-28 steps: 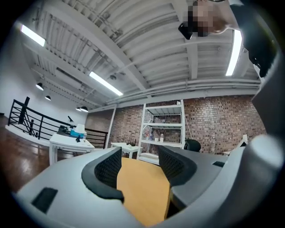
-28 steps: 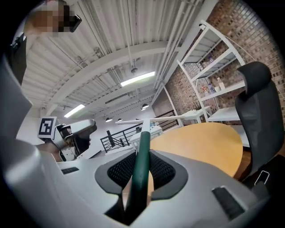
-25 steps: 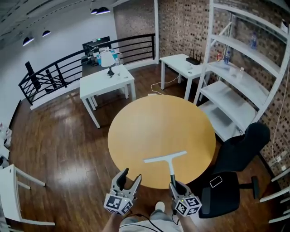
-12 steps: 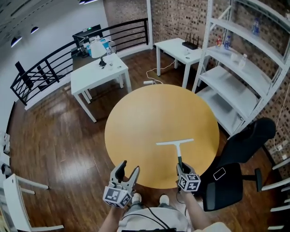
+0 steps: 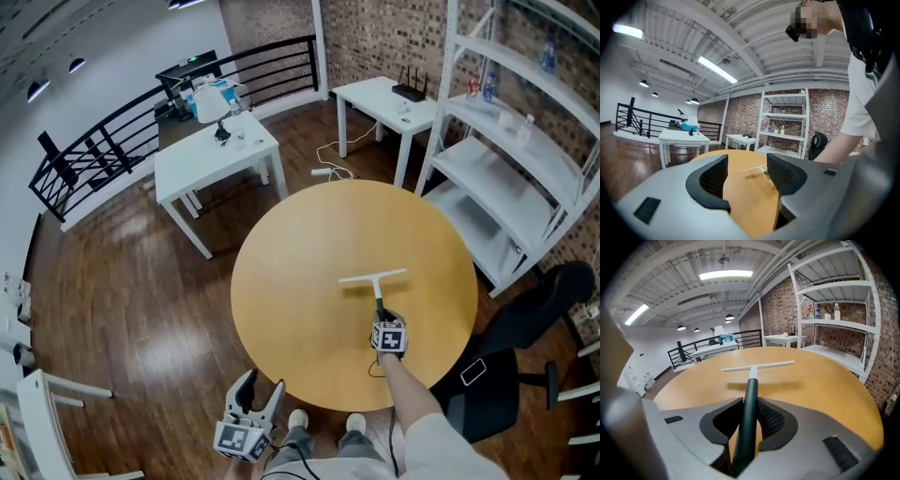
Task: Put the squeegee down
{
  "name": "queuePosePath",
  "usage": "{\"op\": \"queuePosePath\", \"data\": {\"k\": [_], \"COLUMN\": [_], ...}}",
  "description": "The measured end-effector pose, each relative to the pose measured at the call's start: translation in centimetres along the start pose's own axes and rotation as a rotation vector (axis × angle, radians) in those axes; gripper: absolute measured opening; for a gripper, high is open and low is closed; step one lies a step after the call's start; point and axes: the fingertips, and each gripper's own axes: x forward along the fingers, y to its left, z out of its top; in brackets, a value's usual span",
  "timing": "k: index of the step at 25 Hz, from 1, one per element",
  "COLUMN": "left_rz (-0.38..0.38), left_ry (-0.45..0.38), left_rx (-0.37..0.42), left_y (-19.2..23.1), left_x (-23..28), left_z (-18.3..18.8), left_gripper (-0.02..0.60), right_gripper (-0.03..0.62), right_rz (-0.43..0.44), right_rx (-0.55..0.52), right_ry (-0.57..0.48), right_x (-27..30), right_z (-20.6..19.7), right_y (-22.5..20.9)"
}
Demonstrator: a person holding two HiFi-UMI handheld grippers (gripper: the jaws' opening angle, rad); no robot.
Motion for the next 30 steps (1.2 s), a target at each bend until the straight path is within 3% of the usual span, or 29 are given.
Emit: {"op": "queuePosePath", "data": {"k": [3,6,9,12,17,21,22,24,27,30], "left_rz": [0.064,0.092,0.083,0.046,-0.035,-0.113,-0.126,-0.15,-0.149,-0.119], "left_ry": [0.032,0.05,0.055,0.049,-0.041,-0.094,-0.112,-0.15,-0.177,-0.189], "left_rx": [-0.045,-0.074,-0.071,-0.09,-0.095,-0.026,-0.018,-0.003,0.064,0.117], "left_y": [1.9,2.7,2.6,1.5,0.4,-1.6,-1.9,-2.5,-2.8,-2.8], "left_x": [-1.2,-1.7,-1.0,0.1,3.9,6.1,6.4,6.8,6.8,6.3], "left_z": [-1.7,-3.2,-3.5,-2.1,0.2,3.8,4.3,5.1,5.6,6.9], "left_gripper": [0.239,0.239,0.239,0.239,0.239,0.239,0.239,0.239,0.239,0.239], "right_gripper": [0.114,0.114,0.122,0.169,0.288,0.373,0.42,0.452,0.453,0.449], "right_rz": [-0.05,-0.039,-0.013,0.013,0.139,0.254,0.264,0.266,0.253,0.214], "right_rx": [0.018,0.031,0.041,0.012,-0.051,-0.026,-0.033,-0.047,-0.082,-0.177], "right_ry": [0.069,0.078,0.142,0.17,-0.084,-0.392,-0.465,-0.592,-0.743,-0.784], "right_x": [2.9,4.1,5.0,4.9,0.2,-9.5,-12.4,-18.1,-25.5,-29.4], "right_z": [-1.4,-0.9,-2.0,-3.1,4.0,12.4,14.3,17.2,18.8,17.4], "right_y": [-1.4,-1.1,-0.8,-0.6,1.7,4.9,5.5,6.3,7.7,9.6]}}
